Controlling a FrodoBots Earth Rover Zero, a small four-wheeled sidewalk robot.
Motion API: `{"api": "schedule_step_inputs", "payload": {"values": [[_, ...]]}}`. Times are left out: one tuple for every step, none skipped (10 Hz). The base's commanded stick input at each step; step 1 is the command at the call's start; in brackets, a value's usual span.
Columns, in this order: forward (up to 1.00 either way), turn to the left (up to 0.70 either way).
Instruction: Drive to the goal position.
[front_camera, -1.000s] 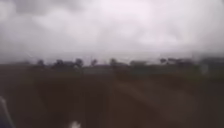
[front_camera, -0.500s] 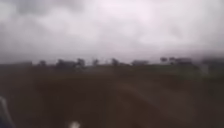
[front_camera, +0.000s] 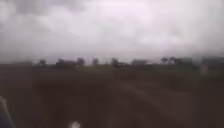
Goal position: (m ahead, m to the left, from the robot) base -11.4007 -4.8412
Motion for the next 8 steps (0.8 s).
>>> {"api": "schedule_step_inputs", "payload": {"values": [[0.00,-0.70],[0.00,-0.70],[0.00,-0.70],[0.00,-0.70],[0.00,-0.70],[0.00,-0.70],[0.00,-0.70],[0.00,-0.70]]}}
